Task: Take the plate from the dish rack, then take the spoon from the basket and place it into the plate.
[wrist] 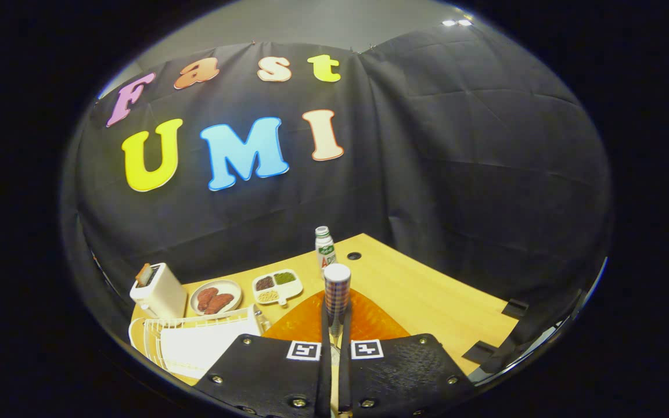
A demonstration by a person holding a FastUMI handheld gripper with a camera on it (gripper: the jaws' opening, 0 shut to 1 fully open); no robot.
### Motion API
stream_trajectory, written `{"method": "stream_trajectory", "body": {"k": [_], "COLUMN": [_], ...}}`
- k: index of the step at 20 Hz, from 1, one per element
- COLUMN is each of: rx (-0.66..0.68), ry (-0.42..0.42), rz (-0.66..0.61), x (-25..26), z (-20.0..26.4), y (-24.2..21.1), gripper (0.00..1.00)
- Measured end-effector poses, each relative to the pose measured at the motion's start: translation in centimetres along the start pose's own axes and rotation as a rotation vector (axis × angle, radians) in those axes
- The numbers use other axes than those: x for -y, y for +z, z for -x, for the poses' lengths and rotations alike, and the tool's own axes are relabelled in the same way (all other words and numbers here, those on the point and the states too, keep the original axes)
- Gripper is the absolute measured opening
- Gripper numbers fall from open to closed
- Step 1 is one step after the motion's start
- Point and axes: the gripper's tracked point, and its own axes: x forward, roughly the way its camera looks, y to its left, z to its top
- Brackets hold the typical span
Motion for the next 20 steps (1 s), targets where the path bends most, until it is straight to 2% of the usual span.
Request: {"method": "stream_trajectory", "body": {"k": [9, 15, 19, 20], "rx": [-0.145, -0.212, -0.232, -0.236], "ry": [0.176, 0.240, 0.277, 0.274], "rz": [0.051, 0.071, 0.038, 0.031], "x": [-7.2, -9.5, -10.3, -10.1], "z": [6.1, 7.1, 7.2, 7.0], "y": [-8.3, -12.6, -14.5, -14.8], "gripper": [0.05, 0.05, 0.05, 0.08]}}
